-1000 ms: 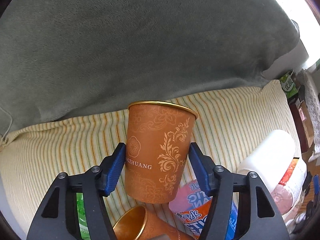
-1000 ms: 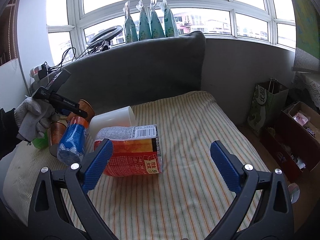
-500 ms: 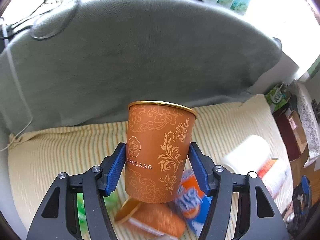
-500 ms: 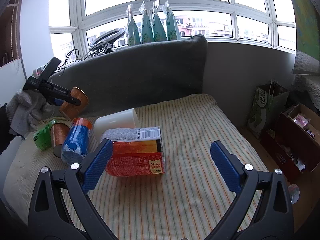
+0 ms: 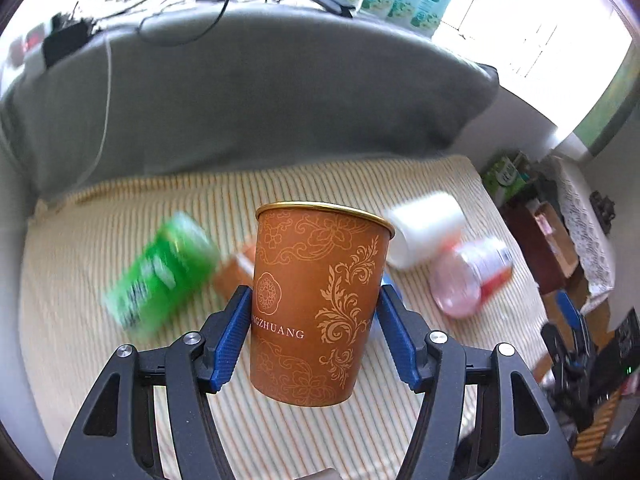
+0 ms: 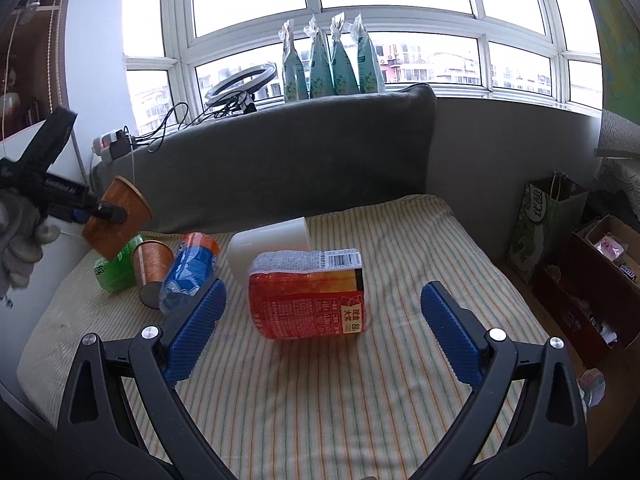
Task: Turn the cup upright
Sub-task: 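Lift the orange cup with the left tool and carry it over the mattress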
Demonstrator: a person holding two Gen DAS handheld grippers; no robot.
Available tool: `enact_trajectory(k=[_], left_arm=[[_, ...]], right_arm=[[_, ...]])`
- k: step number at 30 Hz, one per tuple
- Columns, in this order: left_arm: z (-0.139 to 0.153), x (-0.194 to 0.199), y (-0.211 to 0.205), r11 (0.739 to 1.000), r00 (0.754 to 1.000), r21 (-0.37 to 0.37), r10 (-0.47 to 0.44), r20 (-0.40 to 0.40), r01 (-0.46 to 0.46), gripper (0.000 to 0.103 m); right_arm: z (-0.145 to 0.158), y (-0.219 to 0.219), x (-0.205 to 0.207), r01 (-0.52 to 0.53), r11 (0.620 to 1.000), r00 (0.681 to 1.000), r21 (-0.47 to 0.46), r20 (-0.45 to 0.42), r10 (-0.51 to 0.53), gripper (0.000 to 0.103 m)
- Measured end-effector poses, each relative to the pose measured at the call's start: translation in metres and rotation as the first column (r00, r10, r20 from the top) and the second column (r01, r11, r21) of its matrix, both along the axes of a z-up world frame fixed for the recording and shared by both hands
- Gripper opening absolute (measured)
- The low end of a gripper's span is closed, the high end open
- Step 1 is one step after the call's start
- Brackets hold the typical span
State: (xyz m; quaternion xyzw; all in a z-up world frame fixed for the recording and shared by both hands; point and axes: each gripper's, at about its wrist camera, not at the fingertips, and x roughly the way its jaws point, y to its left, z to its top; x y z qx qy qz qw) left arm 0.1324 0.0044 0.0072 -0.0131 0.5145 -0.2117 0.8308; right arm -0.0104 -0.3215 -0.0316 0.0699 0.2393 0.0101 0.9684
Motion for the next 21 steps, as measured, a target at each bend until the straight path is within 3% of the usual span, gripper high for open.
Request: enact_trajectory(k=[5, 11, 21], left_arm=[[-0.035, -0.034, 0.002, 0.997, 0.995, -0.072, 0.005, -0.095, -0.012, 0.063], [-0.057, -0.054, 0.003, 0.989, 0.985, -0.135, 0.045, -0.169, -0.069, 0.063], [-0.082, -0.079, 0.000, 0.986, 0.976, -0.123, 0.087, -0.201, -0.114, 0.063]], right_arm=[[0.001, 0.007, -0.011, -0.010, 1.000, 1.000, -0.013, 0.009, 0.010, 0.100], [0.000, 0.012, -0.021, -0.022, 1.000, 1.000, -0.014, 0.008, 0.022, 0.100], [-0.006, 0.021, -0.023, -0.058, 0.998, 0.998, 0.004, -0.020, 0.058, 0.100]])
